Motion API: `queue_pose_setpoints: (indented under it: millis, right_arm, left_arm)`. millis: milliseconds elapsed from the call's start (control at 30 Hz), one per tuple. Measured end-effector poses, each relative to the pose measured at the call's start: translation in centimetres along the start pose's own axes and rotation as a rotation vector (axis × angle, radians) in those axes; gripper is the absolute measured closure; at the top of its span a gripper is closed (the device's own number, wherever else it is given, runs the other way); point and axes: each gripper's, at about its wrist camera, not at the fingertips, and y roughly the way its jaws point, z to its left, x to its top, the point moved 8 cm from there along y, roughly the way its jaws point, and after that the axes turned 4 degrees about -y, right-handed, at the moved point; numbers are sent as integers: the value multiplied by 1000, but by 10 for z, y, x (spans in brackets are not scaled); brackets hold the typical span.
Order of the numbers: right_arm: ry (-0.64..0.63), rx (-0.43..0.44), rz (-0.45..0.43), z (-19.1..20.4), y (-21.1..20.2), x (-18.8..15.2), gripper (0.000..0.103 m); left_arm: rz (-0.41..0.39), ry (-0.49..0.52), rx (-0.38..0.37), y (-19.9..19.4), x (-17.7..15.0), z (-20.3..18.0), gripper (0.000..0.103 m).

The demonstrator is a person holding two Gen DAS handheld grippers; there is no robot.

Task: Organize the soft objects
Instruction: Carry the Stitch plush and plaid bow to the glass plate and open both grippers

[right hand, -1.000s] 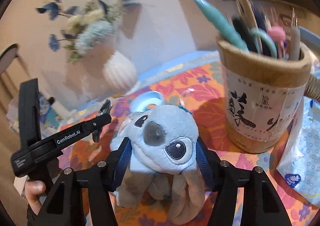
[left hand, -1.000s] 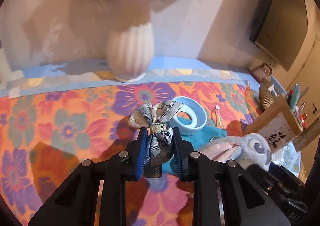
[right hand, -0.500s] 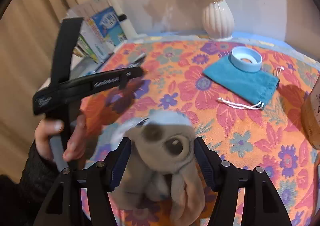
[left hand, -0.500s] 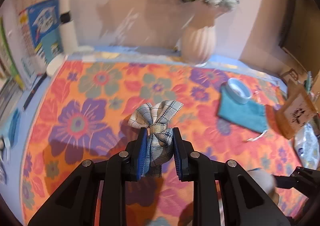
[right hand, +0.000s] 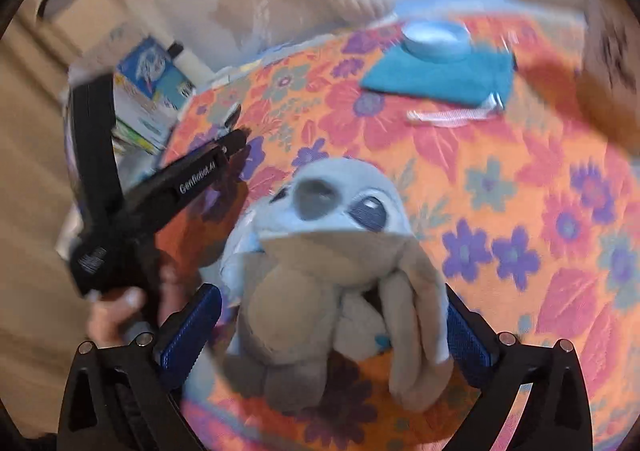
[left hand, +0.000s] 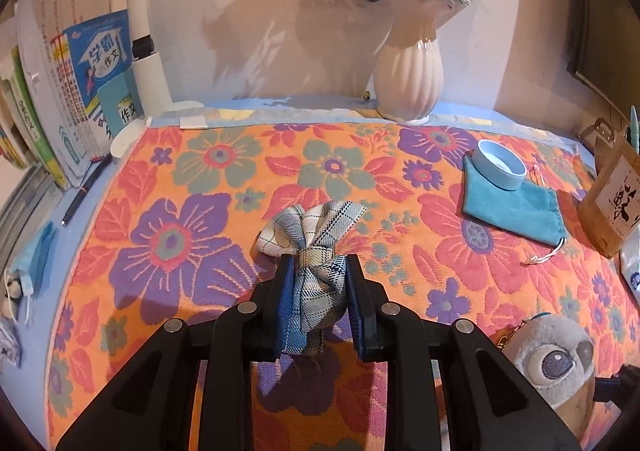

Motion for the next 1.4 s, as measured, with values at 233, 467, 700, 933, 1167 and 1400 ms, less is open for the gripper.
queue_pose_setpoints:
  millis: [233,467,700,933,1167,1400]
  right_arm:
    - [-56,-163,-49,5,15,5,4]
    - [-107,-154,-111,7,10,12,32]
    - [-107,-195,-252,-9,-32,45,33]
    - [-39,-275,-389,-54,-91,87,33]
    - [40,-392,-574,-112,-188,117,32]
    - [252,-532,-635,-216,-264,118,31]
  left_arm:
    - [-1,-13,-5,-1,-1,1,81]
    - [-3,10,2,0,-2,-2,81]
    - [-28,38,-2,-10,5,-11,81]
    - [-121,115,-81,-39,52,-72,82]
    - [-178,164,-188,-61,111,-158,82]
    - [-184,259,-314,-87,147,-273,82]
